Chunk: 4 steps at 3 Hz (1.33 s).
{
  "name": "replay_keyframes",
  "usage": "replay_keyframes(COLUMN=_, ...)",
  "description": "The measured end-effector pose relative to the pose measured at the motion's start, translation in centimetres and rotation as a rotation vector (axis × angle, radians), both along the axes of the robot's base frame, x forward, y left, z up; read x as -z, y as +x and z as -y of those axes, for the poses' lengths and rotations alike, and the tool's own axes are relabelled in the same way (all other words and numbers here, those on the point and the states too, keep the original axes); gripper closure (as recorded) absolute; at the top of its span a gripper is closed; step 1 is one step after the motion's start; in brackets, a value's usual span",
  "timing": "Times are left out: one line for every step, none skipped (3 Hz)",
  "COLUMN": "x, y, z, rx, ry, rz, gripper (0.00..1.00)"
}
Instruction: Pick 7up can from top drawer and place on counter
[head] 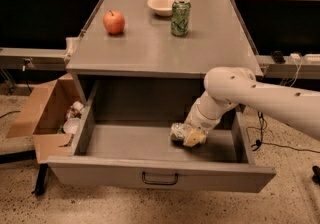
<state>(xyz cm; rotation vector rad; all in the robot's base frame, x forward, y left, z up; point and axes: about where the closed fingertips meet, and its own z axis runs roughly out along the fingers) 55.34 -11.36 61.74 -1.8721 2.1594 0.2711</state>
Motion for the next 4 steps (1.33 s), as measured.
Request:
replay_keyframes(x=-4.4, y=-0.3, z=0.6, rx=0.006, ry=0.056, rz=0.095, gripper=0.88)
replay_keyframes(x=-12.2, y=-1.4, z=3.7, rx=0.022, ry=0.124, rz=0.229, gripper=1.0)
replay_keyframes(x=-18.5, y=-2.2, z=6.6, rx=0.033, ry=0.181, rz=0.332, gripper=1.0)
replay_keyframes(x=-18.5, y=-2.2, z=6.6, rx=0.033, ry=0.181, rz=0.333, gripper=1.0)
